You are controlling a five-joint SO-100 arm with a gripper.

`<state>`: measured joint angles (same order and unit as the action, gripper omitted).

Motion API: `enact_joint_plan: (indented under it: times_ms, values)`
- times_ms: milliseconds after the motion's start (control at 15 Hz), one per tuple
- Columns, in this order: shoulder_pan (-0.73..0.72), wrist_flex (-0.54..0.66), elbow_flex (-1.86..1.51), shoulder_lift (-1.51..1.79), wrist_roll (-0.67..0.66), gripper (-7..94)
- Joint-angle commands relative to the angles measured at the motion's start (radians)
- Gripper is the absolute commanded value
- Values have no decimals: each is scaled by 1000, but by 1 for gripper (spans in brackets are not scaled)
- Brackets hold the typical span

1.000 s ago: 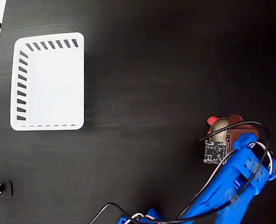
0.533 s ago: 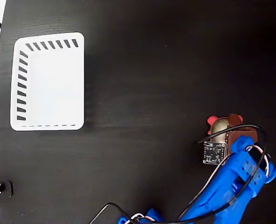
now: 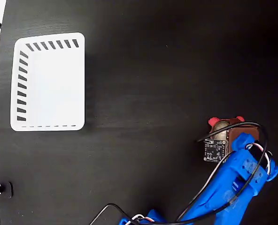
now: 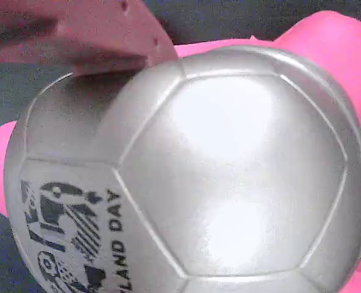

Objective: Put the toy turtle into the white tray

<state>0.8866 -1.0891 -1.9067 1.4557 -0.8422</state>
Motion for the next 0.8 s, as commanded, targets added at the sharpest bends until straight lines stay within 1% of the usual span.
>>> enact_joint_plan:
  times_ms: [0,133,200,400,533,600,733]
  values:
    - [12,-55,8,34,-6,0]
    - [11,-98,51,40,6,0]
    - [8,-149,103,44,26,0]
    - [-20,-414,382,61,89,0]
    - [-60,-543,571,61,164,0]
    - [-89,-583,643,69,221,0]
    - [-179,-597,712,94,342,0]
